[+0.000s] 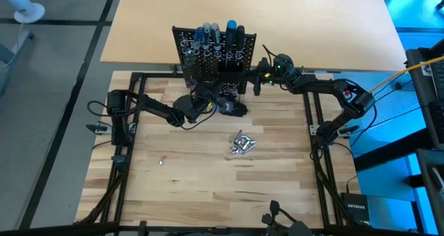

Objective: Hang tools onto peg board
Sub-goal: Hang the blue pick tool on the pegboard

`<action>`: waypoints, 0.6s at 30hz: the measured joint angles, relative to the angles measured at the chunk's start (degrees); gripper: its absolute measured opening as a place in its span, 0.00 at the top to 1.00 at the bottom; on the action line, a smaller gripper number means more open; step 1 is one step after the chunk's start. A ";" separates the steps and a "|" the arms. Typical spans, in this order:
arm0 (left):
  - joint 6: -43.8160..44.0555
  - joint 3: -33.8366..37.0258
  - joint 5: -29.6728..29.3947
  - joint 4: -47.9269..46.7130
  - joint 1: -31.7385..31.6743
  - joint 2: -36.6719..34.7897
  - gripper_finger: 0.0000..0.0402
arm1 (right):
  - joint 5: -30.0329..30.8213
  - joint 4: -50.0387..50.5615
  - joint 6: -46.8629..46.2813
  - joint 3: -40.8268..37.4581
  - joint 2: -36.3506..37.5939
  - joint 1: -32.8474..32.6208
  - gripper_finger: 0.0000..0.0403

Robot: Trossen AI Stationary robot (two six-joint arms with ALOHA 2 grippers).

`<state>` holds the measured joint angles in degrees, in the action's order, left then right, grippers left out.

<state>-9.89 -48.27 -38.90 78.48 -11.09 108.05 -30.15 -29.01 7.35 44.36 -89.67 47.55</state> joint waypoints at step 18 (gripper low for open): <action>4.82 0.07 -0.49 -7.19 -0.74 0.17 0.96 | -0.03 0.00 -0.07 -0.07 -0.02 0.02 0.76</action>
<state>-5.07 -48.21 -39.39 71.30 -11.84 108.22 -30.18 -29.02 7.29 44.29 -89.69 47.57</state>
